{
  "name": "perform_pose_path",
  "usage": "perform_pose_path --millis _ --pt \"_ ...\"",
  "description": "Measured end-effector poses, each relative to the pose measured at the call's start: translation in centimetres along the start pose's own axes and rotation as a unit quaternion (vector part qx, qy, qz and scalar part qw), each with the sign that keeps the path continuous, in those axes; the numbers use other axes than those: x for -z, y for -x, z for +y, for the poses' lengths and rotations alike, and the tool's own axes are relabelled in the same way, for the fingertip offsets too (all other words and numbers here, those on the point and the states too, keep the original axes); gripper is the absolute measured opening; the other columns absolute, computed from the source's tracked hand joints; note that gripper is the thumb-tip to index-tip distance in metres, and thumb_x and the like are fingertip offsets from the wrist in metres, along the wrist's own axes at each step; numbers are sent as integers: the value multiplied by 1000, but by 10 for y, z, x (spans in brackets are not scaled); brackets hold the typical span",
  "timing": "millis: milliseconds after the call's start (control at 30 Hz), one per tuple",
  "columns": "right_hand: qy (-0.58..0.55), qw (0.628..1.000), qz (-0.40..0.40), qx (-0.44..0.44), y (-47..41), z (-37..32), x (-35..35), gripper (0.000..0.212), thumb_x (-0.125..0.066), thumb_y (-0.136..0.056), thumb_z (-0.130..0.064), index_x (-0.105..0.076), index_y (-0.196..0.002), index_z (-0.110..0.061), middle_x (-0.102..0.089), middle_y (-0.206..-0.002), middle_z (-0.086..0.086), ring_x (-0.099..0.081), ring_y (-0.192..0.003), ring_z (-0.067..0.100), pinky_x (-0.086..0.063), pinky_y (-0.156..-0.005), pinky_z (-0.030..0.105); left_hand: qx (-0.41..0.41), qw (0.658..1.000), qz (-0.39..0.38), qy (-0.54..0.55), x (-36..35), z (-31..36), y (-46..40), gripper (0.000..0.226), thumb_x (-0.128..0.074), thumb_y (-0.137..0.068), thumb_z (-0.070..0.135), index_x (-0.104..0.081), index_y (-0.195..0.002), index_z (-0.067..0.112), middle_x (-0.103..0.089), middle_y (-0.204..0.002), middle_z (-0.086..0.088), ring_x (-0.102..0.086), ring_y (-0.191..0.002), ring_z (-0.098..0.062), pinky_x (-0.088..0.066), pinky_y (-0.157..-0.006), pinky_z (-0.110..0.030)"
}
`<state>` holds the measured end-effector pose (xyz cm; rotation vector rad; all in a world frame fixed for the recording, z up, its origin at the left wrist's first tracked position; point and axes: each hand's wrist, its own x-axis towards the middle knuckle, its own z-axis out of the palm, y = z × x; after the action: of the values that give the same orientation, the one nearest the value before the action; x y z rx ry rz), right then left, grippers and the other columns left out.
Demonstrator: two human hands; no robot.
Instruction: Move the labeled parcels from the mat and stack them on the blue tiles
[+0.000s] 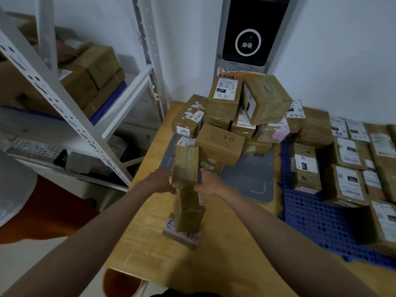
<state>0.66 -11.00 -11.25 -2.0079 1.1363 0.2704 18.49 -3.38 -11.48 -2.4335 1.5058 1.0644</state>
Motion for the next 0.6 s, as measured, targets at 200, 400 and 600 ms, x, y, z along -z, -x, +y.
perform_pose_path --millis 200,400,600 --pt "-63 998 4 -11 -7 -5 -7 58 -71 -84 -21 -45 -134 -5 -53 -131 12 -52 -121 27 -48 -96 33 -59 995 -11 83 -6 6 -8 92 -85 -71 22 -31 -145 13 -47 -140 -9 -47 -126 -26 -45 -99 -36" --pt "-214 976 12 -38 14 4 0 59 -72 -83 -35 -49 -134 -17 -58 -129 2 -56 -119 21 -49 -99 35 -115 986 40 113 -12 23 9 113 -84 -72 20 -5 -154 15 -36 -147 -14 -39 -133 -32 -42 -104 -45" --pt "-385 921 32 -57 53 23 2 50 -70 -76 -64 -52 -116 -38 -61 -106 -17 -62 -103 10 -51 -74 23 -166 976 56 126 -27 44 41 107 -78 -77 18 -6 -156 25 -24 -149 -8 -39 -133 -28 -45 -94 -32"
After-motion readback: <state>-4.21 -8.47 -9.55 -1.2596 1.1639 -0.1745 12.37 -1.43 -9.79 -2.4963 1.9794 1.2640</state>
